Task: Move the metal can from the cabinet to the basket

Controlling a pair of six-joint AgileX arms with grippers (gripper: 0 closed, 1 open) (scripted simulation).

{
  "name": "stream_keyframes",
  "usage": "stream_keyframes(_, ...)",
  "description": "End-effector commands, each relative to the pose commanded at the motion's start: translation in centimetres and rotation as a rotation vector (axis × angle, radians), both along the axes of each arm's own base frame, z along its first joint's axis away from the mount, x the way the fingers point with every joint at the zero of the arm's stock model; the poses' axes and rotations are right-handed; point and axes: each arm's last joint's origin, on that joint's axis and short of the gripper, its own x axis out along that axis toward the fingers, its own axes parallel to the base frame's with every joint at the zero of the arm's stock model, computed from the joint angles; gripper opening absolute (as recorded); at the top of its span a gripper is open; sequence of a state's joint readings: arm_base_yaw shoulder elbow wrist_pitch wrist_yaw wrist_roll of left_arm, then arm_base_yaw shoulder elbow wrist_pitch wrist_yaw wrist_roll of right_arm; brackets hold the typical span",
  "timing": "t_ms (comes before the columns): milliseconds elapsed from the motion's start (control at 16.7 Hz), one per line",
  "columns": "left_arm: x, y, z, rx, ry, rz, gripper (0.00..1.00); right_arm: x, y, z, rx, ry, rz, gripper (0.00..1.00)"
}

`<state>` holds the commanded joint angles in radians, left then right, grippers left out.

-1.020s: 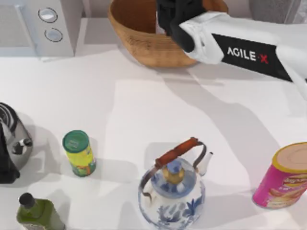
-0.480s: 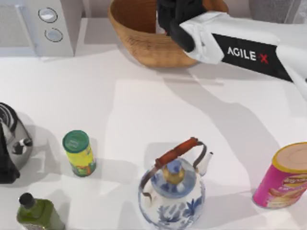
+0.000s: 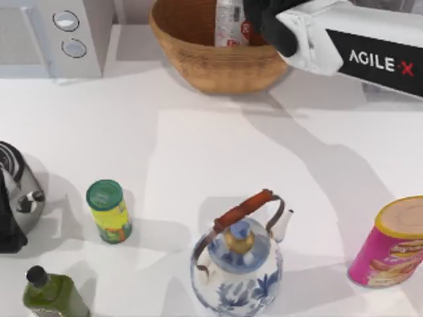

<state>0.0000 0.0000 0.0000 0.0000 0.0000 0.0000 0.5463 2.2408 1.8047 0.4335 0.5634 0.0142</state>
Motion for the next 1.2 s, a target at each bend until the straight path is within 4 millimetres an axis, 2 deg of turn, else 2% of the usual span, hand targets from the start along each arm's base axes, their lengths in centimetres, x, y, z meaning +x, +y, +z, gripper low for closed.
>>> stream_keyframes(180,0.0,0.0,0.0,0.0,0.0,0.0,1.0,-2.6,-4.4,3.9,-0.004,0.002,0.0,1.0)
stream_keyframes(300,0.0,0.0,0.0,0.0,0.0,0.0,1.0,-5.8,-8.2,6.7,-0.004,-0.002,-0.001,1.0)
stream_keyframes(480,0.0,0.0,0.0,0.0,0.0,0.0,1.0,-12.6,-14.5,9.9,0.002,-0.022,-0.005,1.0)
stream_keyframes(600,0.0,0.0,0.0,0.0,0.0,0.0,1.0,-18.0,-18.3,10.5,0.006,-0.041,-0.008,1.0)
stream_keyframes(720,0.0,0.0,0.0,0.0,0.0,0.0,1.0,-23.3,-21.4,9.5,0.009,-0.059,-0.01,1.0)
stream_keyframes(900,0.0,0.0,0.0,0.0,0.0,0.0,1.0,-29.9,-24.4,5.2,0.007,-0.069,-0.013,1.0)
stream_keyframes(1020,0.0,0.0,0.0,0.0,0.0,0.0,1.0,-32.7,-25.5,1.3,0.003,-0.063,-0.013,1.0)
stream_keyframes(1200,0.0,0.0,0.0,0.0,0.0,0.0,1.0,-34.8,-26.4,-4.3,-0.001,-0.037,-0.012,1.0)
